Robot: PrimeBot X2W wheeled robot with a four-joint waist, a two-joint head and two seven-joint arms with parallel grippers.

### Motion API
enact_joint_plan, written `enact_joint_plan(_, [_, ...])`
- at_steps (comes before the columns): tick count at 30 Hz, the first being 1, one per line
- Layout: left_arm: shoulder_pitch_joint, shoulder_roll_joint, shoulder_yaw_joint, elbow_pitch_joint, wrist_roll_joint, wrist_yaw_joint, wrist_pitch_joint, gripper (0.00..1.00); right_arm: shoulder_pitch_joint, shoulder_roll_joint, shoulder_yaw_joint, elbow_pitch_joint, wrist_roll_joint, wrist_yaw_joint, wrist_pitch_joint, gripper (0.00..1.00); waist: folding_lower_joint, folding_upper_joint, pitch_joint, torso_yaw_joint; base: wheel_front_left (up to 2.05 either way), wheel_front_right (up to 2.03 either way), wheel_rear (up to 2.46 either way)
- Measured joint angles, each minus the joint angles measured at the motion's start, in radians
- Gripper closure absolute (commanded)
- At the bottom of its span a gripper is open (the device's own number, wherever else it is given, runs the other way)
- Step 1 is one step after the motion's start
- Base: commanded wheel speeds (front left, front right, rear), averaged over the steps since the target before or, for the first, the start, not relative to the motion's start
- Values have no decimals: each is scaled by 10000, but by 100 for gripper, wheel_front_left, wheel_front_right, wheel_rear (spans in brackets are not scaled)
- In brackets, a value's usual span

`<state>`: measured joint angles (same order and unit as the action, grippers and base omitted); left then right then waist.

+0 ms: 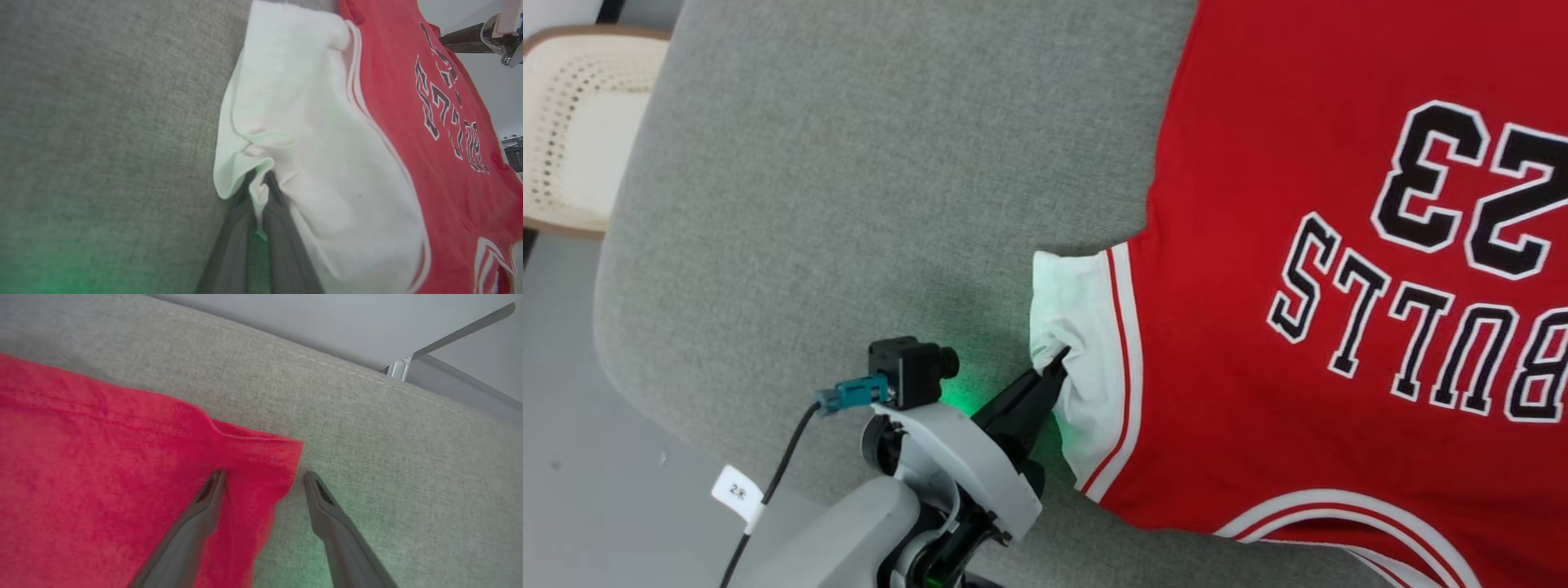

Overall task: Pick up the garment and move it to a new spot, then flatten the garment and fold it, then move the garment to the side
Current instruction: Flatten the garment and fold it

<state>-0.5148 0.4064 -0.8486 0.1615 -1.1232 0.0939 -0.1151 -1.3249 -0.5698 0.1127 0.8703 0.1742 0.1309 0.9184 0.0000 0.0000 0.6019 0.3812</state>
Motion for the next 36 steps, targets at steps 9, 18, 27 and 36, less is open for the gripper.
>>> enact_joint_plan(9, [-145,-61,12,169,0,-205,-102,100,-244,67,314,282,518,-21,-581,100,1,0,210,71,0,0,0])
enact_joint_plan(18, [-104,-247,174,876,-244,-372,-288,100,944,-201,1494,-71,1569,-21,-1540,100,0,0,-533,-177,0,0,0])
enact_joint_plan(27, [276,318,548,1534,-159,-8,-786,100,4474,-1400,2801,-2834,4608,-21,-1569,100,0,0,-1942,-620,0,0,0])
enact_joint_plan(36, [1084,920,610,1250,-401,395,-564,100,9430,-2903,2044,-6241,6408,2,-932,100,0,0,-3194,-1575,0,0,0])
